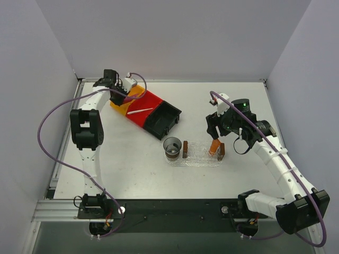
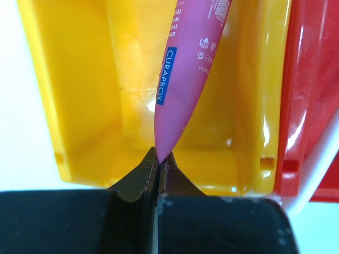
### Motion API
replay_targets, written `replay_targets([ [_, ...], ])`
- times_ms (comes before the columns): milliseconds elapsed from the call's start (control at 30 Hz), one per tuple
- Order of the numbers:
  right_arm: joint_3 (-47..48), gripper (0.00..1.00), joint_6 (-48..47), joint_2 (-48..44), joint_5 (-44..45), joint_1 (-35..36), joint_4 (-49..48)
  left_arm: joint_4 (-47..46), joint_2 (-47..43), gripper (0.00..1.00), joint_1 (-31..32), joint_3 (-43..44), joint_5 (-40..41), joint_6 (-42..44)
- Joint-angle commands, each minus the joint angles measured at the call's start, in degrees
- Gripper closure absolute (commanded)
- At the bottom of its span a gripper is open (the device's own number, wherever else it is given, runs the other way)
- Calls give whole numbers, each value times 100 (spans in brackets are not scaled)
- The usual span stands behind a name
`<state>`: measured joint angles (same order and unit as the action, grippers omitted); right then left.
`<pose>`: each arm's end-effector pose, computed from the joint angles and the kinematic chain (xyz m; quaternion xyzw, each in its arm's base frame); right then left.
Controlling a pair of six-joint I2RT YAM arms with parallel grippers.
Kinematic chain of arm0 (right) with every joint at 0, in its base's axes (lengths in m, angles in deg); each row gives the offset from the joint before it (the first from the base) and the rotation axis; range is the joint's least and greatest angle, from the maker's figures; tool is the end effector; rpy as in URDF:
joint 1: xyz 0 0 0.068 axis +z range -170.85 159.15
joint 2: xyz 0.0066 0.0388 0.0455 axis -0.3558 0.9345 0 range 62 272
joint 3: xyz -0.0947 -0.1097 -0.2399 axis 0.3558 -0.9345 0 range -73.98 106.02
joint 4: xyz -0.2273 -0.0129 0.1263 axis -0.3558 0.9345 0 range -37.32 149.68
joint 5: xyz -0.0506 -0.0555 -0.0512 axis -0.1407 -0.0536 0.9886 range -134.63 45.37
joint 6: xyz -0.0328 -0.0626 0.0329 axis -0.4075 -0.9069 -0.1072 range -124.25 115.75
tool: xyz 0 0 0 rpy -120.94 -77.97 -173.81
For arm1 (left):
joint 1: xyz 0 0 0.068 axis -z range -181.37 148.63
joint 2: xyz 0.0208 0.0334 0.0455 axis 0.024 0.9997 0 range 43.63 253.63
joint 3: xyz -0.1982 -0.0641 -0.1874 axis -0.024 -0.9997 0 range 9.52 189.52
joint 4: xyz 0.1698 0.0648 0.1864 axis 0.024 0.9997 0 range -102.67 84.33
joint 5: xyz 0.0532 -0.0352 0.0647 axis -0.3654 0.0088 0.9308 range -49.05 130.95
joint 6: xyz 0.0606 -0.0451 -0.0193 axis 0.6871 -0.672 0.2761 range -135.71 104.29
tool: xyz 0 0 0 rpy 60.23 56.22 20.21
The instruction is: Prepare toiletry sets of a toothbrush and toothpaste on the tray
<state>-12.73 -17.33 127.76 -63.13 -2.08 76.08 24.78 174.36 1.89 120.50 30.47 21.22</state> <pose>0.2559 0.1092 0.3377 -0.3117 0.7905 0.1627 0.5016 0.5209 -0.0418 0.1762 0.3525 0.8883 -0.0024 0.2945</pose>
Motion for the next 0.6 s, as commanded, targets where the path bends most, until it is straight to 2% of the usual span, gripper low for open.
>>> replay_targets([
  [0,-8,38,69,-186,-83,-22,-55,-142,-655,100,-10,705,-313,183],
  [233,158,39,43,-134,-145,-13,16,244,-1032,100,-10,1014,-595,271],
  [400,492,38,16,-63,-364,-4,209,263,-1805,100,-54,655,-823,263],
  [567,1010,31,-176,-80,-812,118,446,377,-2929,100,-46,30,-1656,87],
])
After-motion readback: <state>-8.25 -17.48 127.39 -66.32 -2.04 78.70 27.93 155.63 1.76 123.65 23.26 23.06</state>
